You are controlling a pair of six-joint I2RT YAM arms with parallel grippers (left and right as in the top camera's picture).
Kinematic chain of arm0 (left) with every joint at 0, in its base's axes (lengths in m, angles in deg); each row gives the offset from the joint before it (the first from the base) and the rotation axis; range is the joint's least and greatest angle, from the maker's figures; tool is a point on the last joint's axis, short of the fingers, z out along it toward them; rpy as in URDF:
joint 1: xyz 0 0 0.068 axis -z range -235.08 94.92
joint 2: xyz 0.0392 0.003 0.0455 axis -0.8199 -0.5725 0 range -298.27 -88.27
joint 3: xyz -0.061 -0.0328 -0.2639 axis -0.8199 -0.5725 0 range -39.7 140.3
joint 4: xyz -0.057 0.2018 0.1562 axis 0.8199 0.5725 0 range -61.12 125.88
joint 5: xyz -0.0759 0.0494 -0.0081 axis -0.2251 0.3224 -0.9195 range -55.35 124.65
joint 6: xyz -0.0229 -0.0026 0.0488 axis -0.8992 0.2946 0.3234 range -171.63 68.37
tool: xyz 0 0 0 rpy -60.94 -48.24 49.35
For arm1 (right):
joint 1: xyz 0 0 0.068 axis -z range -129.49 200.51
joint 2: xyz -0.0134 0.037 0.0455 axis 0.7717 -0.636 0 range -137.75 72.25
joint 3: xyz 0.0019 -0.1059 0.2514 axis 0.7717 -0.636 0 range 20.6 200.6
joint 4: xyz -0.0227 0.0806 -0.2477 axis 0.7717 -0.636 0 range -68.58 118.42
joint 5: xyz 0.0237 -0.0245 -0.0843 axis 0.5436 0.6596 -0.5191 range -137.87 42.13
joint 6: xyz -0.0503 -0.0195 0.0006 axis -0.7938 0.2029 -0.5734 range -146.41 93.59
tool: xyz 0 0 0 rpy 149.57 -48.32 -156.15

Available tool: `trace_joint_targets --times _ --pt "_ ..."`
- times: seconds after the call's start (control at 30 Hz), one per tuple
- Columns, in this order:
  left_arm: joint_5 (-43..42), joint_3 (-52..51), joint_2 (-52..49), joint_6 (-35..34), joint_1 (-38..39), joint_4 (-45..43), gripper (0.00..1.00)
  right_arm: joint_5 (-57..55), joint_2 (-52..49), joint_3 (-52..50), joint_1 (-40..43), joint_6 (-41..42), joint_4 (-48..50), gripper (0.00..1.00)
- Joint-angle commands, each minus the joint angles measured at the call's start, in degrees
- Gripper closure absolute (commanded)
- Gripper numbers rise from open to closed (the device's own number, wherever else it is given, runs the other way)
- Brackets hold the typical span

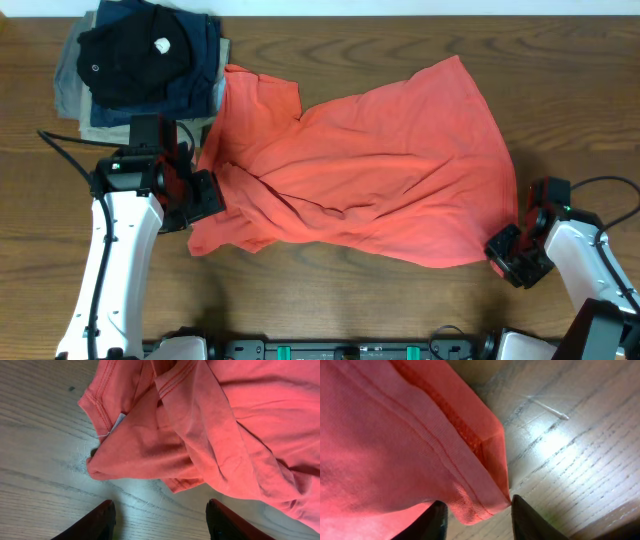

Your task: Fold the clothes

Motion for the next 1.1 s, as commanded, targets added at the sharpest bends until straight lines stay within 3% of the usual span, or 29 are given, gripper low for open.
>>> trace_joint_targets --times 0.0,0.07,0.3,0.6,0.8,0.83,1.07 --pt "0.7 -0.2 -0.4 0.2 0.0 0.4 0.41 -0.6 -1.6 -0.4 0.5 0.2 0.0 0.81" --pt "0.7 -0.2 -0.4 0.2 0.0 0.4 0.41 -0.6 -3.1 -0.4 0.5 0.2 0.4 0.99" --pt "0.7 -0.2 -0.4 0.2 0.0 0.6 0.40 -0.6 -5.1 1.9 3.0 -2.0 2.1 0.99" --pt "0.6 -0.2 -0.4 0.1 0.0 1.6 0.40 -0.6 -5.3 20.1 13.3 -10.8 -3.8 0.99" --pt "0.6 -0.2 -0.4 0.2 0.0 5.0 0.39 -0.2 -7.4 29.0 18.3 -10.9 -5.7 0.99" --pt "0.4 -0.2 -0.4 0.2 0.0 5.5 0.35 0.4 -7.9 30.0 19.0 -10.9 -5.7 0.99" --pt "-8.6 -5.7 -0.4 2.3 2.6 7.0 0.32 3.1 -10.6 31.6 20.0 -11.0 -5.6 0.99"
